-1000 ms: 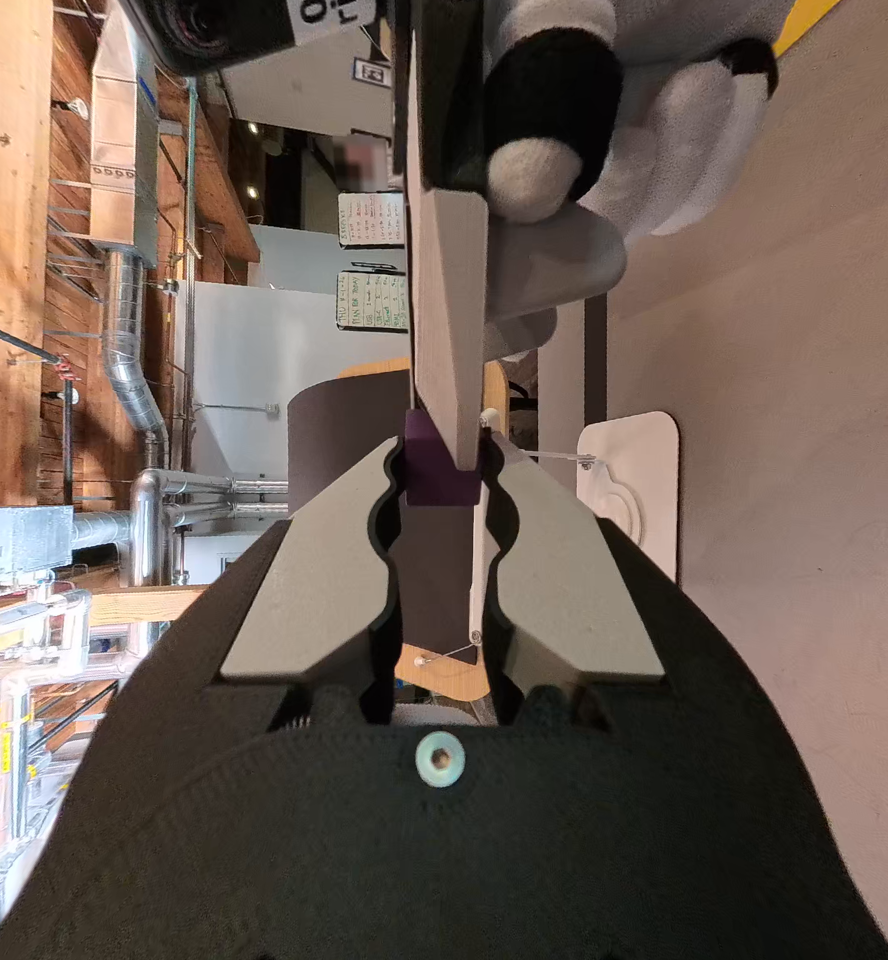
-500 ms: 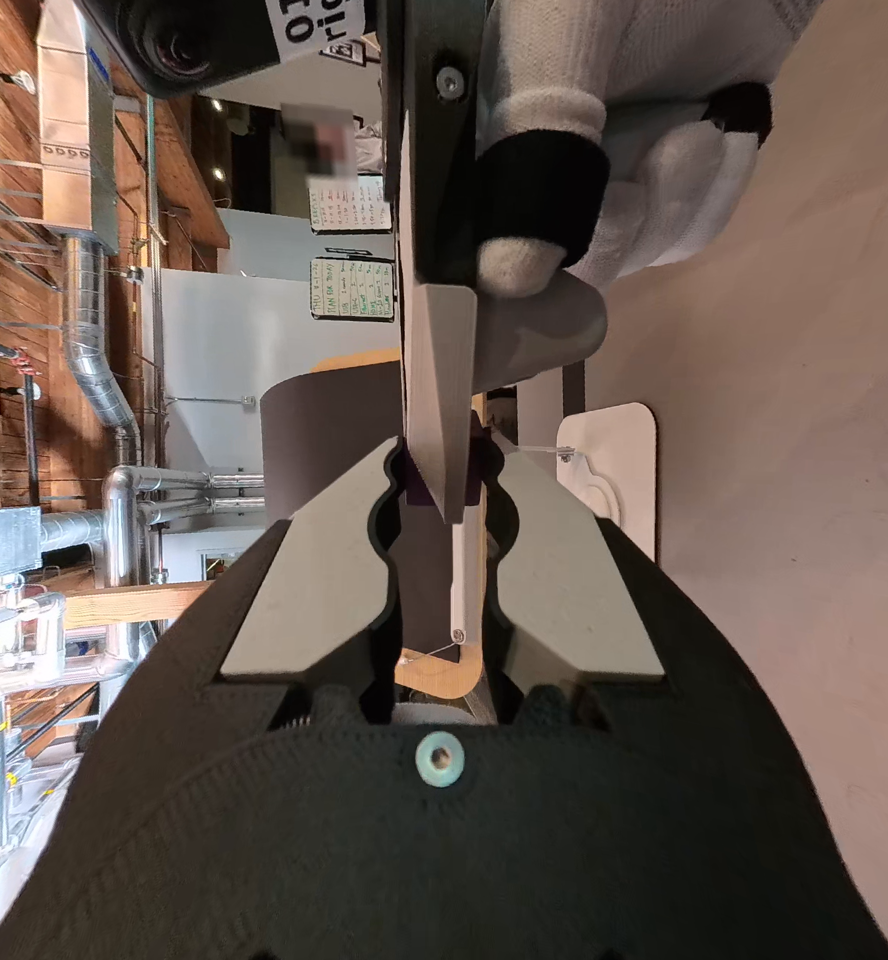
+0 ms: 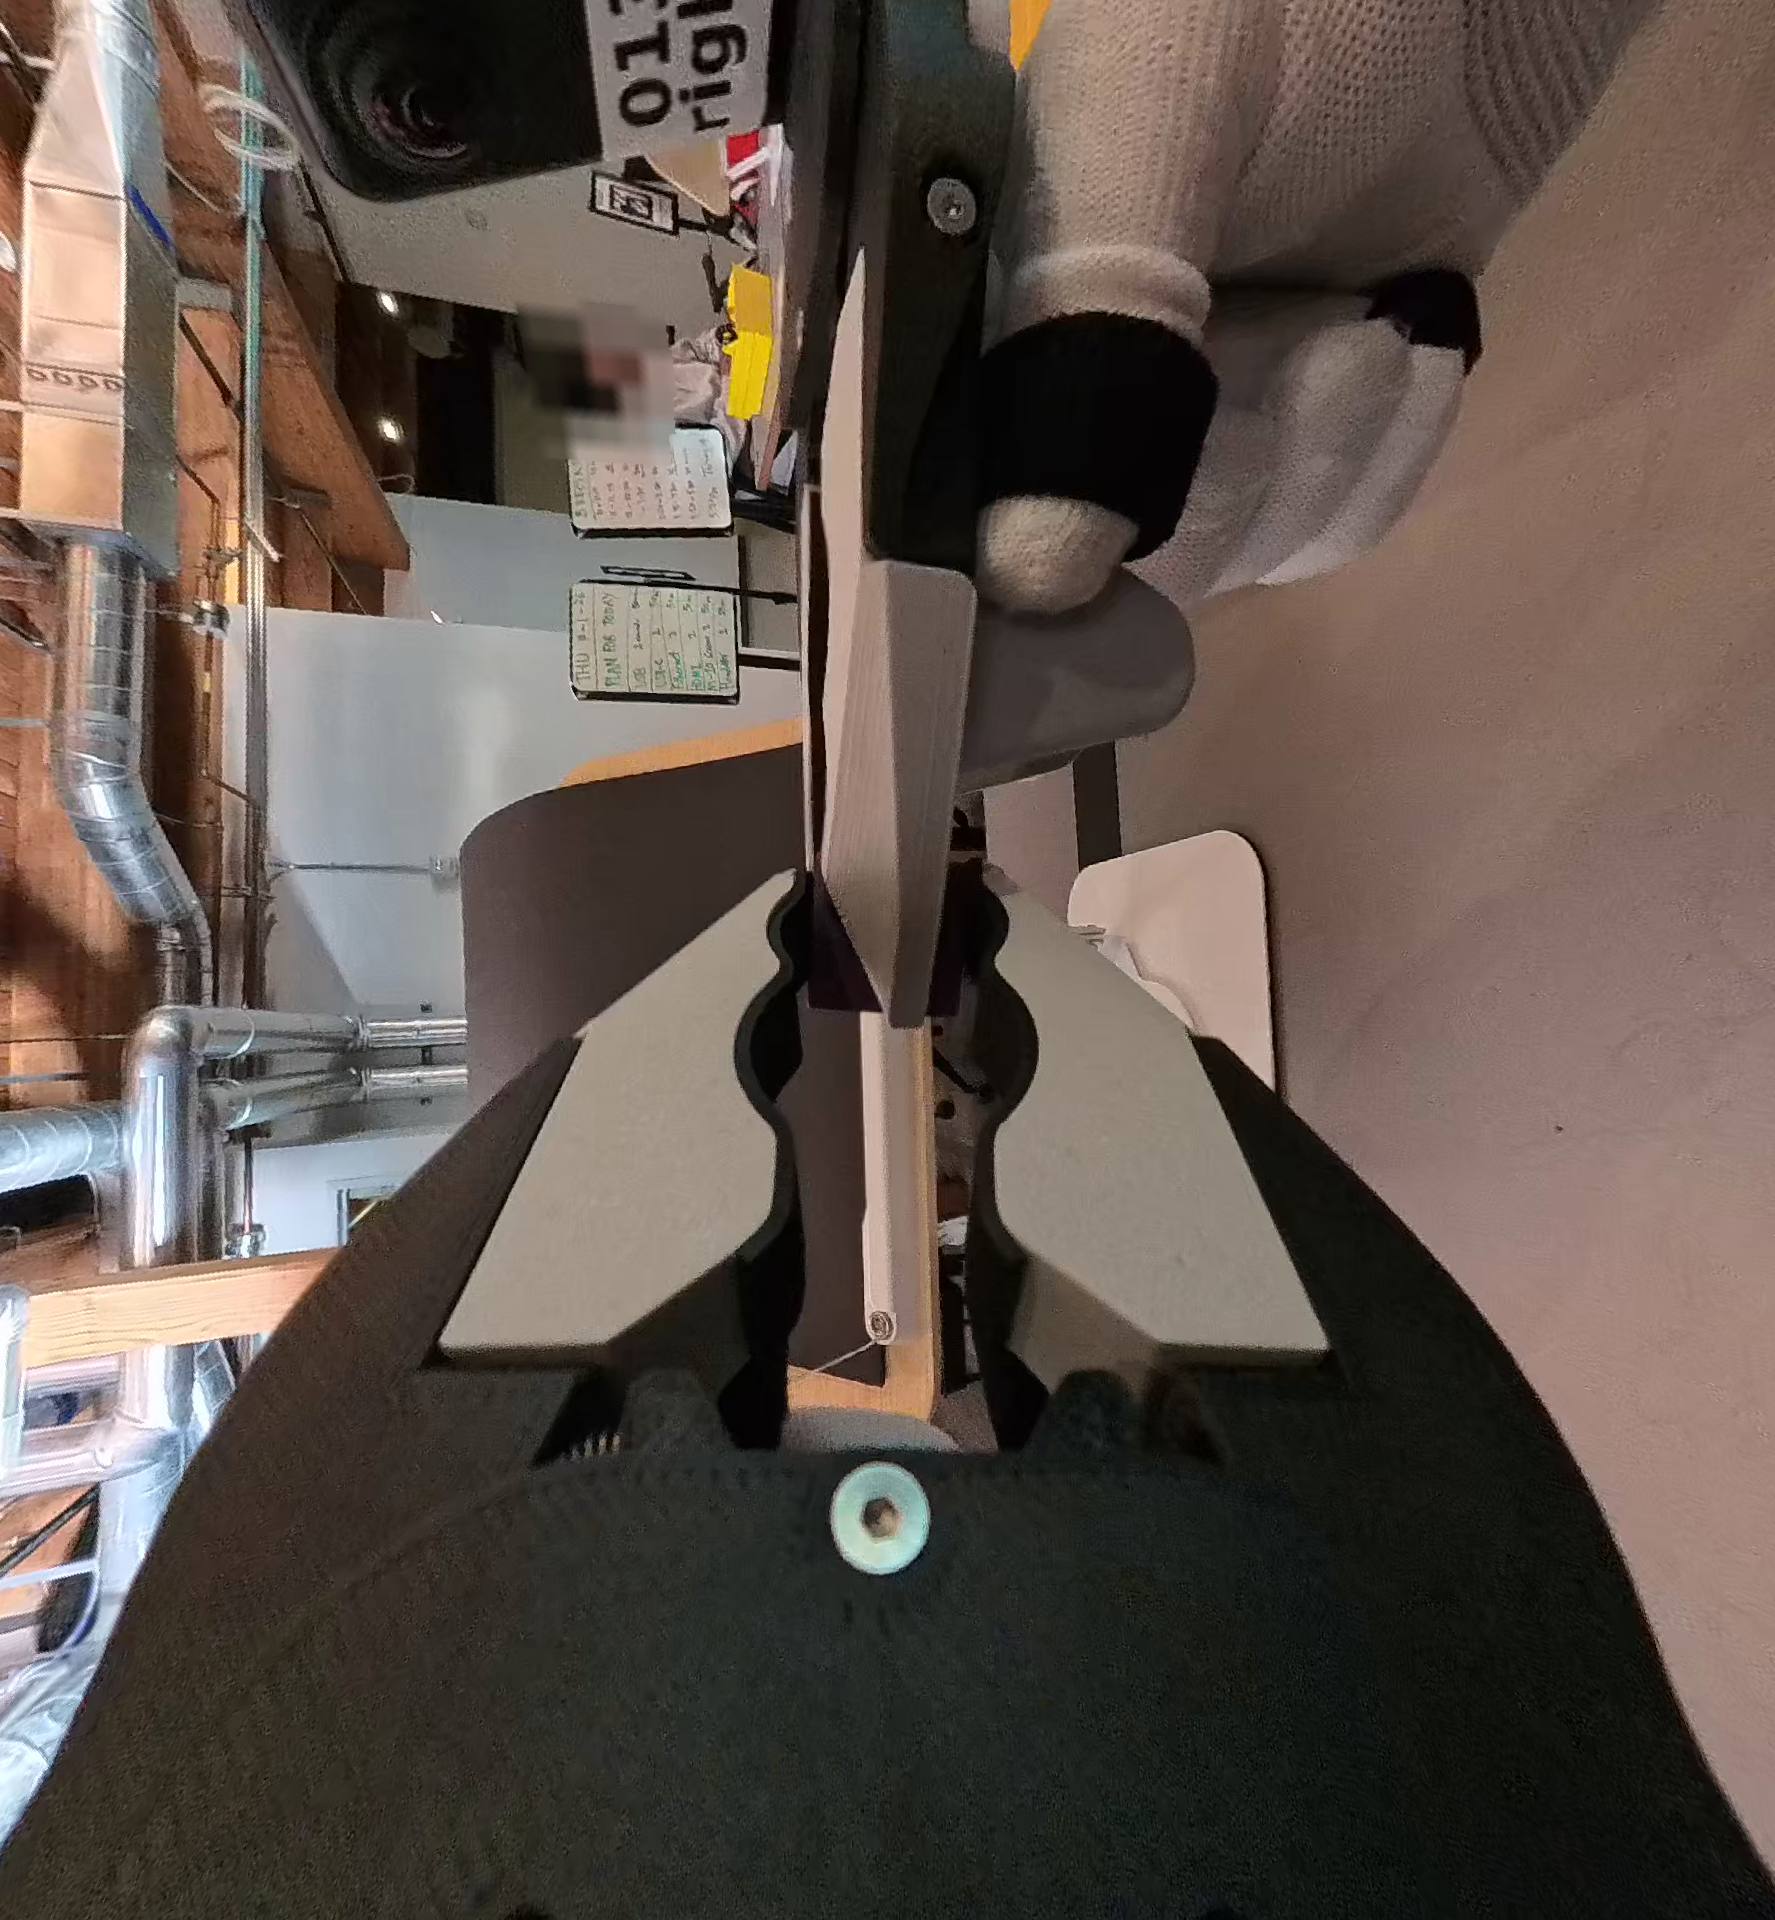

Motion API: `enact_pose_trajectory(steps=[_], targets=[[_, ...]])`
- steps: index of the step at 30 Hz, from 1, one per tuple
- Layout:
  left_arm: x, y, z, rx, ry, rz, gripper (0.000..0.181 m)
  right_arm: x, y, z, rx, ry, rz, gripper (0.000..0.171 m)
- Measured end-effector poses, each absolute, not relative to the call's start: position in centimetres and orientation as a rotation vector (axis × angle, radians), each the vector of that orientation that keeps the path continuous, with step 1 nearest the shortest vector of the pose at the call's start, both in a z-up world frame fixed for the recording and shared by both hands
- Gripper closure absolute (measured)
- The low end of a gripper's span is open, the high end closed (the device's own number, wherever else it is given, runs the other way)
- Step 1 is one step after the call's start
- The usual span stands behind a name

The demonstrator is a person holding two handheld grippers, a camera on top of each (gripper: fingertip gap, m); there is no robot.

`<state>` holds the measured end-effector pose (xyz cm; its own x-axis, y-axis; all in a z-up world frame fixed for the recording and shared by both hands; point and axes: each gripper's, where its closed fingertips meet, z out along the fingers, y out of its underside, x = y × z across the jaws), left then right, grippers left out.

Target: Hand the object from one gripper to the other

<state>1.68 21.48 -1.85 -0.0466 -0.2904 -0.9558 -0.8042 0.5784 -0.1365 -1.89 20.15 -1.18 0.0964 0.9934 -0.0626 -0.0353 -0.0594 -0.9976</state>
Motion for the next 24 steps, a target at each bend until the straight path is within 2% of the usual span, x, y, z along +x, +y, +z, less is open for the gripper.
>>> enact_pose_trajectory(steps=[24], targets=[[2.2, 18.2, 0.6, -0.878, 1.564, 0.308, 0.148, -1.5, 17.2, 1.5, -1.051, -1.126, 1.208, 0.145]])
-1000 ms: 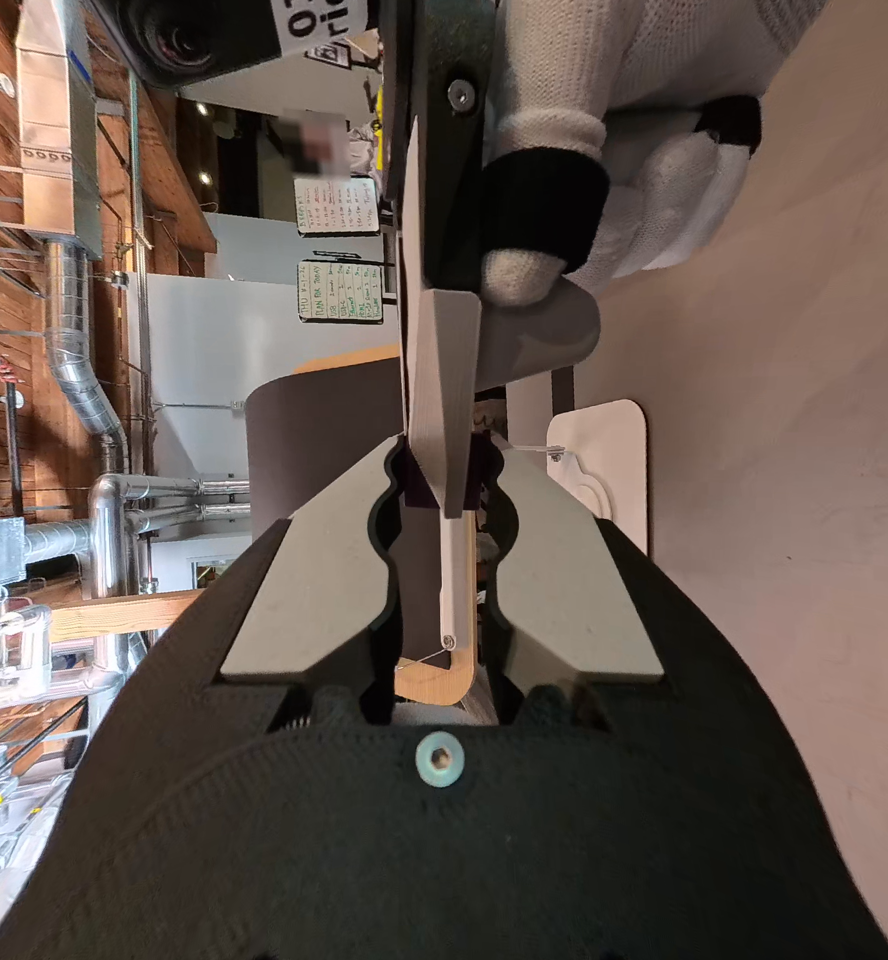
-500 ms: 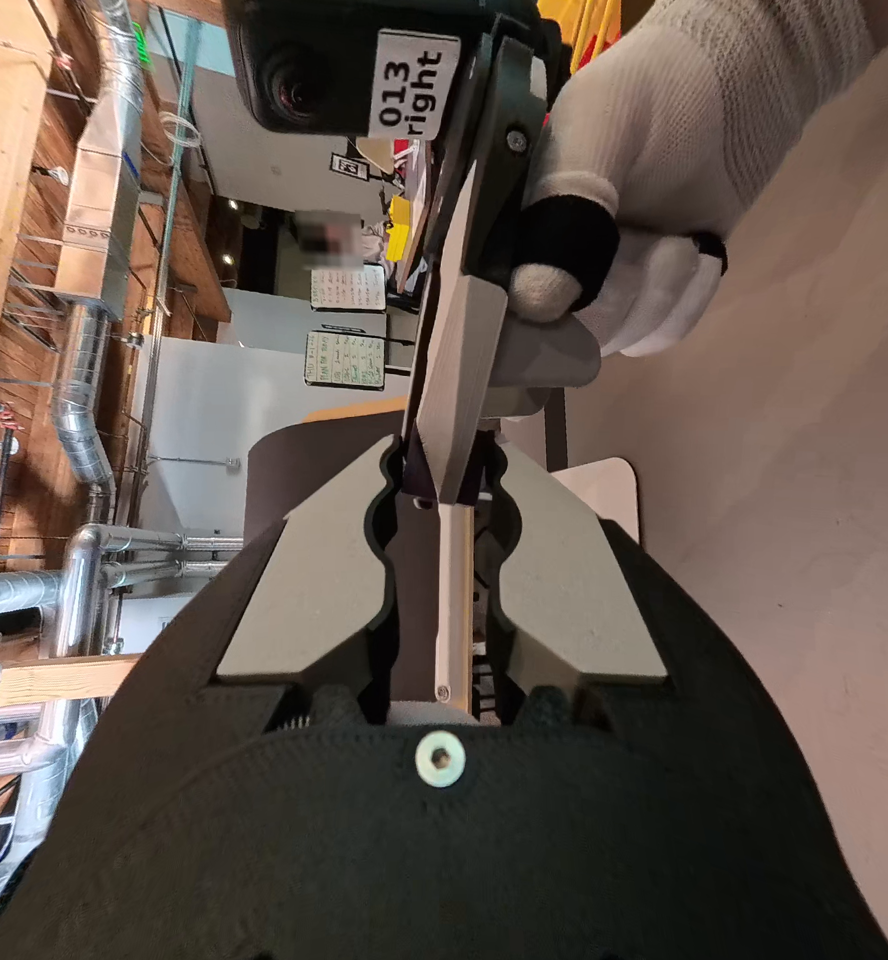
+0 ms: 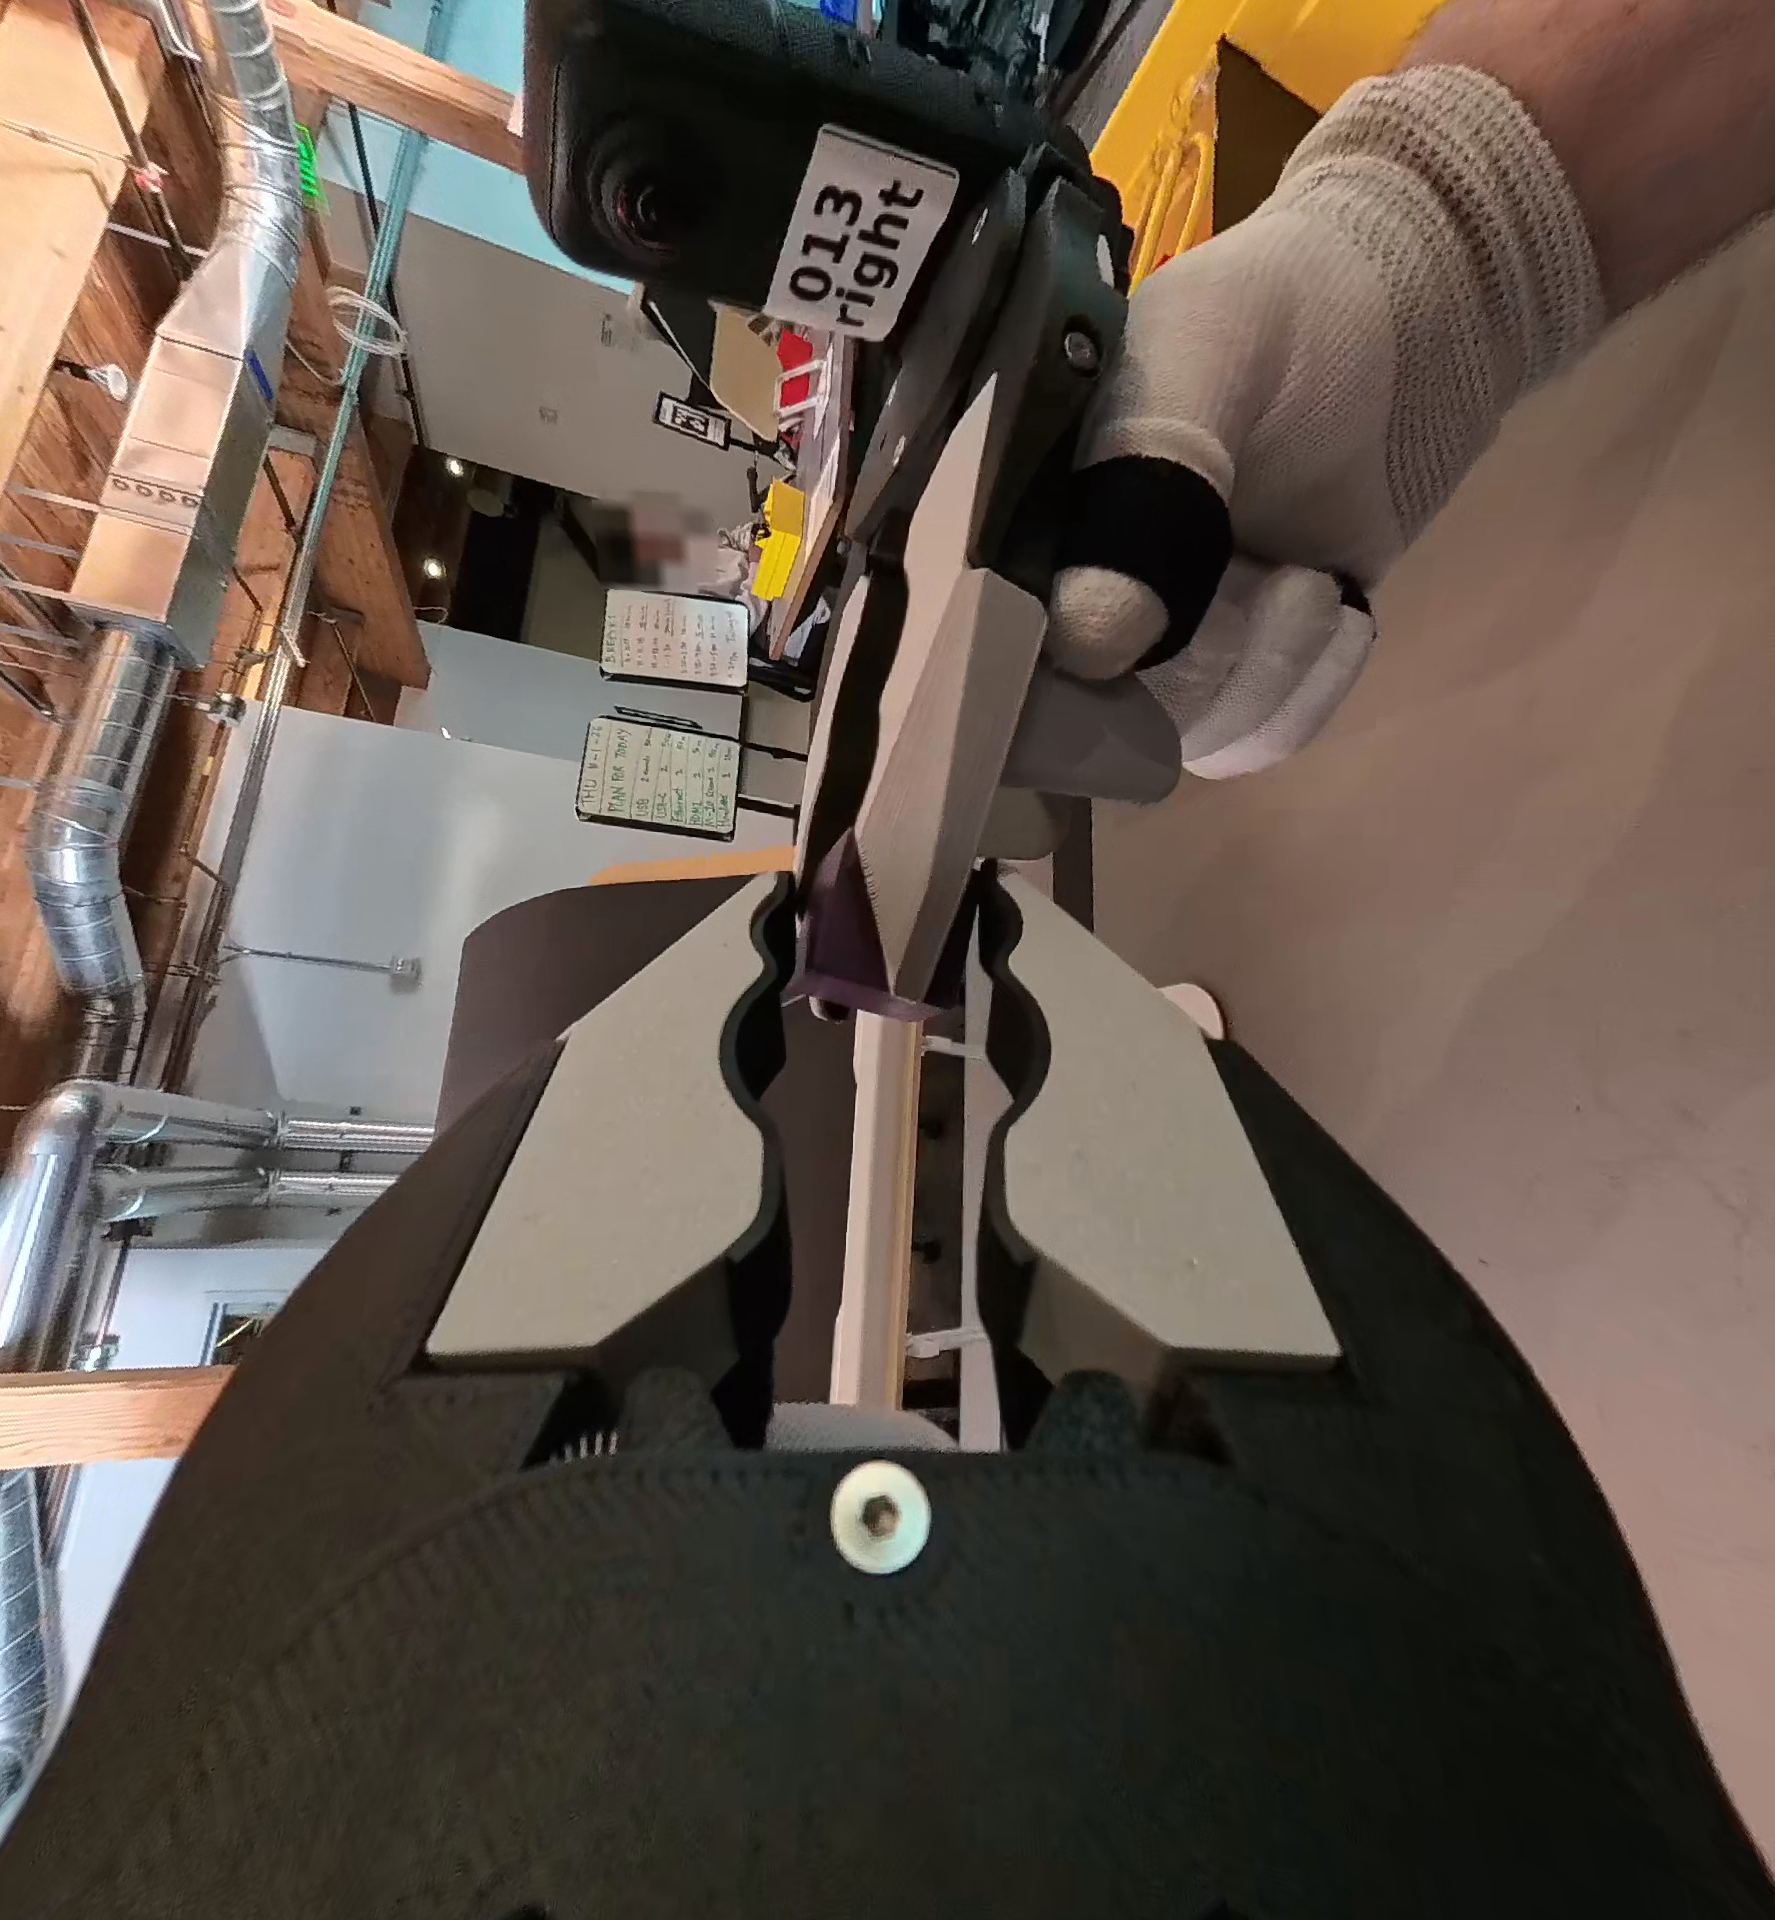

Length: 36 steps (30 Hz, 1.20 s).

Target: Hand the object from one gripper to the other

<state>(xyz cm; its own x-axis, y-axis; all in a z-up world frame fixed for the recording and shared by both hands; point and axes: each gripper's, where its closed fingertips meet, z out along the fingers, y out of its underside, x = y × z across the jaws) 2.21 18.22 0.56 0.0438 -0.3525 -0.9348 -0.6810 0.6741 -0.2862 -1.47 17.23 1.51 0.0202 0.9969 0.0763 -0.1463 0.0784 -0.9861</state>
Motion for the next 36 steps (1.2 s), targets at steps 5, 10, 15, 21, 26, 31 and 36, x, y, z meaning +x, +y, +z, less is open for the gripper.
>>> enact_pose_trajectory(steps=[5, 10, 15, 21, 26, 31, 36], targets=[[2.2, 17.9, 1.0, -0.878, 1.546, 0.261, 0.143, -1.6, 16.9, 1.8, -1.04, -1.132, 1.183, 0.145], [2.3, 17.6, 1.5, -0.87, 1.532, 0.228, 0.139, -1.8, 16.4, 2.2, -1.023, -1.141, 1.161, 0.145], [2.4, 17.6, 1.7, -0.863, 1.515, 0.22, 0.139, -1.6, 16.5, 2.5, -1.011, -1.126, 1.16, 0.145], [2.3, 17.5, 2.8, -0.849, 1.463, 0.172, 0.132, -1.3, 16.4, 3.2, -0.989, -1.102, 1.152, 0.145], [2.4, 17.4, 4.1, -0.82, 1.386, 0.079, 0.119, -0.7, 16.7, 4.2, -0.969, -1.054, 1.144, 0.145], [2.4, 17.3, 5.9, -0.722, 1.251, -0.032, 0.116, -0.1, 16.8, 5.3, -0.934, -0.99, 1.169, 0.145], [2.8, 17.1, 6.7, -0.658, 1.15, -0.117, 0.116, 0.8, 16.5, 6.5, -0.878, -0.929, 1.24, 0.145]])
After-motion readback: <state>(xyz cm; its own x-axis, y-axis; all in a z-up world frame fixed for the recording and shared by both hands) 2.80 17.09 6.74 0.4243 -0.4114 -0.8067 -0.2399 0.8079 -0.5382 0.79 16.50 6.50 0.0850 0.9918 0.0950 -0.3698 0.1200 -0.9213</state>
